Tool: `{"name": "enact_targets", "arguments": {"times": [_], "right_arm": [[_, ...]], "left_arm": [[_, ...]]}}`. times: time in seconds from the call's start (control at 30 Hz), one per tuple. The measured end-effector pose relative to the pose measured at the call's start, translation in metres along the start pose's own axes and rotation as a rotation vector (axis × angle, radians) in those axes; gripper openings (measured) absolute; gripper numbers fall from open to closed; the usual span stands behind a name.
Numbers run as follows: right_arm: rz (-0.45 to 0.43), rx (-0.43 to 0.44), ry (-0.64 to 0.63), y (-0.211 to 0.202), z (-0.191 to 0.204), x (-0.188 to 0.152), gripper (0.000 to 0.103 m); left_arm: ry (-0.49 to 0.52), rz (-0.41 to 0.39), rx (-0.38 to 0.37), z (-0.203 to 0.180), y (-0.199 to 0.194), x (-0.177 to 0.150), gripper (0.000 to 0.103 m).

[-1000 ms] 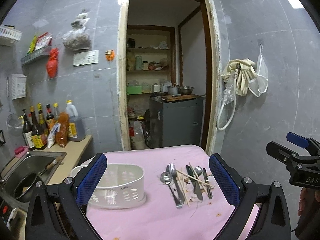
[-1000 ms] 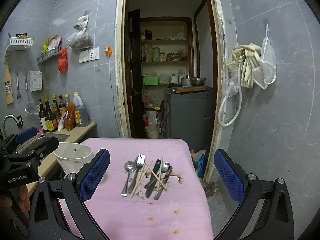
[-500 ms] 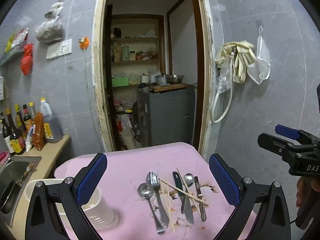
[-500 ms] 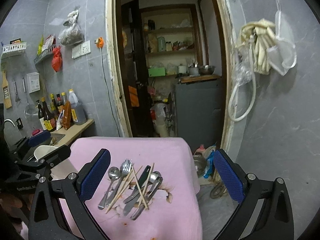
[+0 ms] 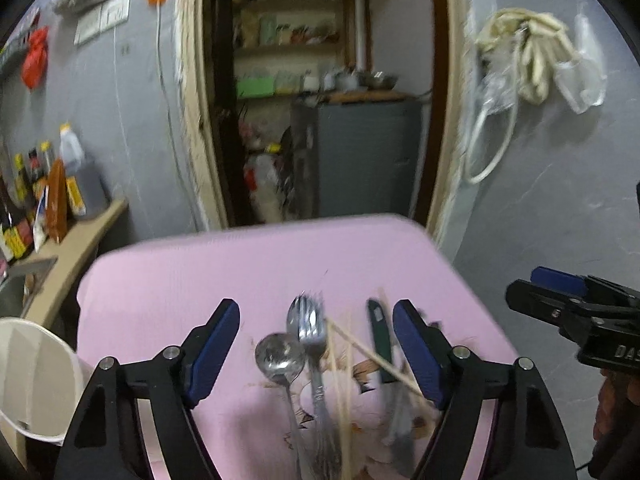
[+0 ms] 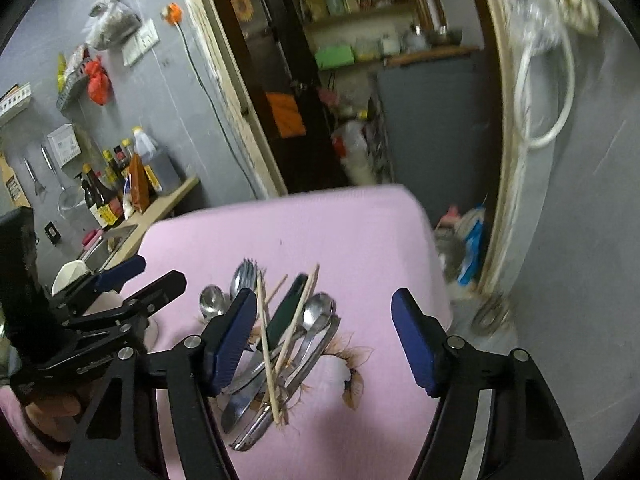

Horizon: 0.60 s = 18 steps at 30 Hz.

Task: Organize utensils
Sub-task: 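Lower the left gripper onto the metal spoon in the utensil pile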

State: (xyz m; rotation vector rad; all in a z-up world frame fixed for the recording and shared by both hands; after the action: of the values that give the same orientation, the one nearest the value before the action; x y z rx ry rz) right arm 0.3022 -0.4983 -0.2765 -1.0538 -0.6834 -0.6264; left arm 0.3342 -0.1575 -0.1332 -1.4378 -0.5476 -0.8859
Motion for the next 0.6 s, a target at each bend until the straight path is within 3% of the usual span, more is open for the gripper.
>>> {"name": "enact_targets", "arguments": {"times": [0.27,0.6], "right_arm": [[0.148,-0.007,0.036,0.063,0.003,-0.022,0.053],[0.269,-0.040,0.070,0.096,0.004,-0.041,0.043]], "left_arm": [[-0.056,0.147,0.040,0.014,0.050,-0.019,0.074],[-0.104,0.261,0.023,0.025,0.084,-0.032,0.067]]}}
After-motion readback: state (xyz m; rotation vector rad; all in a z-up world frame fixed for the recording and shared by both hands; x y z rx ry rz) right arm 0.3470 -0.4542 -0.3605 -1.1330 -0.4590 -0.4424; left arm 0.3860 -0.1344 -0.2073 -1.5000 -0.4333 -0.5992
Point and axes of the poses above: each gripper's, at about its wrist camera, not at the fingertips, and y roughly the way its jaws point, z to its left, x to its top, the point moved 3 cm from there along y, roughly the way its jaws point, and after that the axes turned 6 degrees about y, right-handed, at the moved point
